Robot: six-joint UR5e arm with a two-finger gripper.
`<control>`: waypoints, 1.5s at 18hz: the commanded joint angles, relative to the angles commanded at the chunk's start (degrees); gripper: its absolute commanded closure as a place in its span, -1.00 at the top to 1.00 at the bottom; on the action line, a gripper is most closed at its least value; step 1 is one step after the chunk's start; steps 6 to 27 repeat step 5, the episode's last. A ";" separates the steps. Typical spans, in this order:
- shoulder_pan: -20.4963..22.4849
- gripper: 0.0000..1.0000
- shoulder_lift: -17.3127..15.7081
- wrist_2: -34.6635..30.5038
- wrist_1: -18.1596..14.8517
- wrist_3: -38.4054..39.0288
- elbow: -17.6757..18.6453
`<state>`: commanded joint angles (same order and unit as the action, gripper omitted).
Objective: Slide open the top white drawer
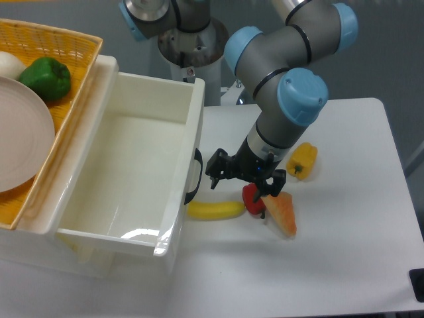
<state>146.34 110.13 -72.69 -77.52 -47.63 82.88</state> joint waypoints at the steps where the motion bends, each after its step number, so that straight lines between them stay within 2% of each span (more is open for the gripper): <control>1: 0.52 1.00 0.00 -0.17 0.61 -0.79 0.00; 5: 2.02 1.00 0.09 -2.28 0.97 -2.29 0.00; 27: 2.02 1.00 0.09 -2.28 0.97 -2.29 0.00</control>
